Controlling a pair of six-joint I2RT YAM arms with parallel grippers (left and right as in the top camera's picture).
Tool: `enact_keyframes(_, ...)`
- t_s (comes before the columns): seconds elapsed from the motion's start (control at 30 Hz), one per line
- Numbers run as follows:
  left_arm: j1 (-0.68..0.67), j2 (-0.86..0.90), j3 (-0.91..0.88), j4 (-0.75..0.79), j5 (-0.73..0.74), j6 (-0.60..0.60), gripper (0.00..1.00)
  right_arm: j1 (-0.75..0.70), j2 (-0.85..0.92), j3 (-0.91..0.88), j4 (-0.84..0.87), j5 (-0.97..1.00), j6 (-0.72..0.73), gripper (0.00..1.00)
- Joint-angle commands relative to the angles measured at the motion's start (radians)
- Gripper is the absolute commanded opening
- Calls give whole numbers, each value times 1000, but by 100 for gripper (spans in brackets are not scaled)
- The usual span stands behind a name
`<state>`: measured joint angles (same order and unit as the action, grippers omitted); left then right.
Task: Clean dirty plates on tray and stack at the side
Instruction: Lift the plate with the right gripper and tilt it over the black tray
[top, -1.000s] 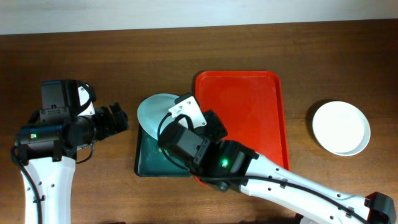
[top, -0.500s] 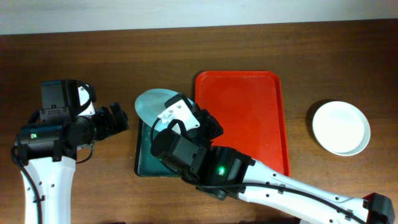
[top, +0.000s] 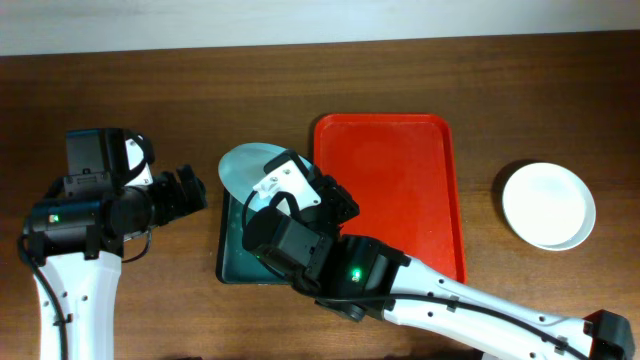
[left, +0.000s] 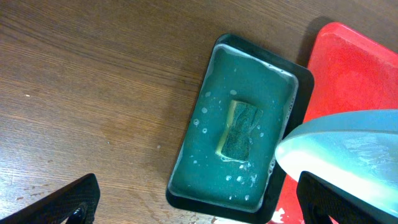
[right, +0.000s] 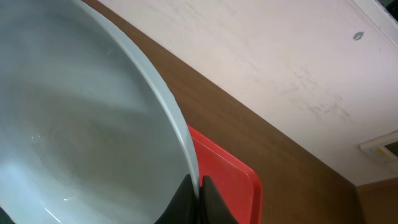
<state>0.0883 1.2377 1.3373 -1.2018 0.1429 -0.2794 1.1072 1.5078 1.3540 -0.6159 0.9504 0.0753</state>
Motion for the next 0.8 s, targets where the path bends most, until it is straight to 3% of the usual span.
enact_keyframes(0.0,6,-8,6,-1,8,8,99,5,-25,23,3,31,6,4)
enact_keyframes(0.67,6,-8,6,-1,8,8,100,5,-25,23,2,30,8,4)
enact_keyframes(0.7,6,-8,6,-1,7,8,99,5,-25,23,-2,27,21,4)
enact_keyframes(0.77,6,-8,6,-1,7,8,99,-7,-24,23,-57,12,203,4)
